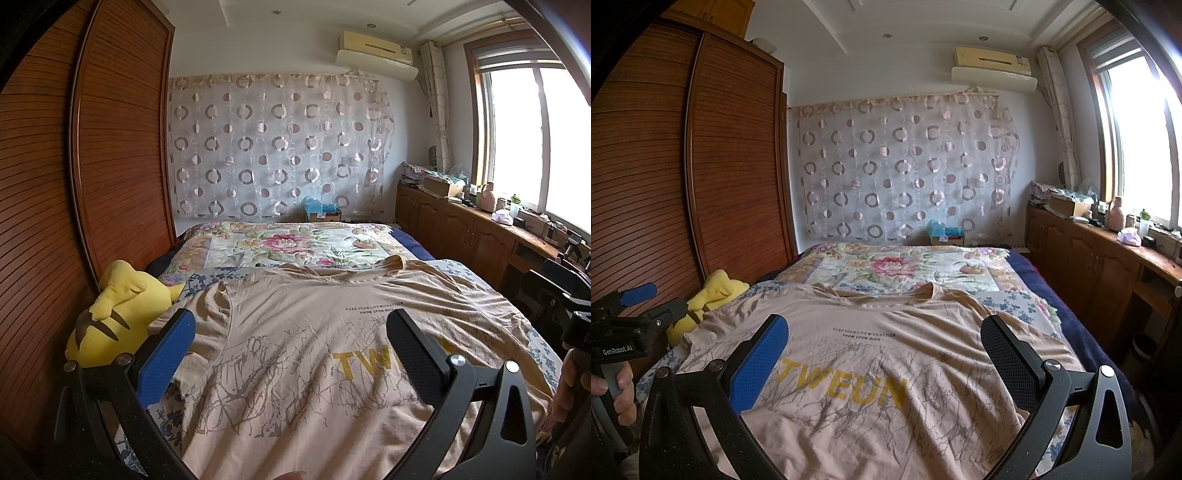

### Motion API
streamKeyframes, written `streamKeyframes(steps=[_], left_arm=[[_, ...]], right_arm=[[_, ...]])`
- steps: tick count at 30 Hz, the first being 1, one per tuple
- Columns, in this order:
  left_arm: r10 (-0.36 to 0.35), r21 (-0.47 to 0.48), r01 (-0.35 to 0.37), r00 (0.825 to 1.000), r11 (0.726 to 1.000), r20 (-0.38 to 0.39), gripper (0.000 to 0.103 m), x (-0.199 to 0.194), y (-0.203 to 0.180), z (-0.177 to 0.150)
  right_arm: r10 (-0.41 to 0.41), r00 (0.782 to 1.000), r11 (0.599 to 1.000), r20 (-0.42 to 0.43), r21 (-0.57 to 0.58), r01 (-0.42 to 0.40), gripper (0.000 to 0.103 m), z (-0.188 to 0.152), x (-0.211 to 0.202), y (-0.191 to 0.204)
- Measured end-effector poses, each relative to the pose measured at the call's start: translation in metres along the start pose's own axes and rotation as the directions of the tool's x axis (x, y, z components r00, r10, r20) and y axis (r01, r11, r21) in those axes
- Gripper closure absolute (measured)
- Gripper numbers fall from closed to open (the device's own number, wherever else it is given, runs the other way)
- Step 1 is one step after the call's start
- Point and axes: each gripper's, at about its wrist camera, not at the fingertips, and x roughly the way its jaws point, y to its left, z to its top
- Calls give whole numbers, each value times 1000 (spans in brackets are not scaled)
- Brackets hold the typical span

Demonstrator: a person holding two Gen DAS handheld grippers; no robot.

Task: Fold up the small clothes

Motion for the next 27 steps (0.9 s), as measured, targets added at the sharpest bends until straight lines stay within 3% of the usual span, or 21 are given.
streamKeyframes(steps=[27], left_arm=[[0, -1, 0, 1000, 1000, 4, 0, -1, 0, -1]], right_arm=[[4, 1000, 1000, 5, 0, -4, 0, 3, 0, 3]])
